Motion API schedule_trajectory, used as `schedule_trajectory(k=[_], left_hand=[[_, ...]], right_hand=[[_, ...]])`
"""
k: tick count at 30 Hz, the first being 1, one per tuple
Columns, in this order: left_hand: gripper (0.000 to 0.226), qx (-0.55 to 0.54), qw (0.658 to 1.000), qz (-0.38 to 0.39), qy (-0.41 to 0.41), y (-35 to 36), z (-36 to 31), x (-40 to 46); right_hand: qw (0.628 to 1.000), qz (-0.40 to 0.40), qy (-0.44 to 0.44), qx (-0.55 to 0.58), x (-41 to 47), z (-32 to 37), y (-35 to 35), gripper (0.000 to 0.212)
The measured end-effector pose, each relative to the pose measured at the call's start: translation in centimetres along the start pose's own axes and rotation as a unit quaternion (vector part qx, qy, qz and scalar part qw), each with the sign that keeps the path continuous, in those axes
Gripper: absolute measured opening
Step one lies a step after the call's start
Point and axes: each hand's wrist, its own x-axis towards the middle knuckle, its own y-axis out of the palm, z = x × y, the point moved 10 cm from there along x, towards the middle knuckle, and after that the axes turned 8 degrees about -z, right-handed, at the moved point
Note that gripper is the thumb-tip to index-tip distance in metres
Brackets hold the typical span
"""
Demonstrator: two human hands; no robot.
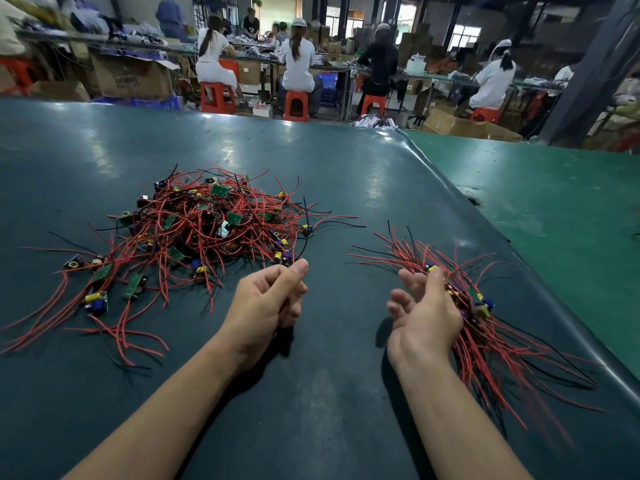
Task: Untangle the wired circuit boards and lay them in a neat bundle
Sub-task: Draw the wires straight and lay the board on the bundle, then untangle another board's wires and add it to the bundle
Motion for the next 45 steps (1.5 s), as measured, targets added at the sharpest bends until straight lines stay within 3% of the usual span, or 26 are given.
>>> schedule_trajectory(k=[4,7,9,10,15,19,20,24,27,30,33,39,45], left_hand=[[0.037,0.131,0.981,-0.068,0.127,-1.5,-1.7,-0.2],[0.027,0.317,0.901,-0.15,0.256,-2.8,-3.9,-0.7],[0.013,0.423,0.839,-0.157,0.305,-2.7,-4.6,-0.9],[0.008,0.462,0.819,-0.152,0.306,-2.7,-4.4,-0.6],[0.057,0.575,0.779,-0.076,0.238,-2.1,-1.6,1.3],[0.057,0.659,0.72,-0.024,0.216,-1.1,0.0,2.1],[0.051,0.662,0.716,-0.026,0.221,-1.1,0.0,2.1],[0.034,0.587,0.761,-0.095,0.258,-1.9,-1.9,1.6],[0.044,0.607,0.721,-0.145,0.302,-2.8,-3.7,1.7],[0.054,0.679,0.693,-0.088,0.226,-3.3,-1.7,3.1],[0.054,0.703,0.673,-0.039,0.226,-2.6,0.0,3.5],[0.05,0.671,0.685,-0.039,0.281,-1.8,-1.0,2.9],[0.068,0.668,0.707,0.03,0.23,-1.5,0.5,3.6]], right_hand=[[0.994,0.072,-0.046,-0.064,-0.9,-0.1,1.8,0.035],[0.985,0.114,-0.082,-0.099,-1.7,0.0,2.8,0.038],[0.981,0.129,-0.097,-0.109,-2.0,0.1,3.1,0.039],[0.98,0.133,-0.099,-0.111,-2.0,0.1,3.1,0.039],[0.977,0.151,-0.075,-0.128,-2.0,-0.6,3.5,0.038],[0.967,0.176,-0.091,-0.158,-2.7,-0.6,3.9,0.038],[0.964,0.182,-0.099,-0.166,-2.9,-0.6,4.0,0.039],[0.956,0.192,-0.122,-0.183,-3.4,-0.2,4.1,0.039],[0.956,0.192,-0.119,-0.185,-3.4,-0.2,4.1,0.039],[0.955,0.198,-0.119,-0.188,-3.5,-0.4,4.3,0.04],[0.952,0.199,-0.126,-0.195,-3.5,-0.5,4.3,0.04],[0.95,0.2,-0.13,-0.199,-3.4,-0.6,4.4,0.041],[0.945,0.21,-0.137,-0.212,-3.6,-0.6,4.4,0.04]])
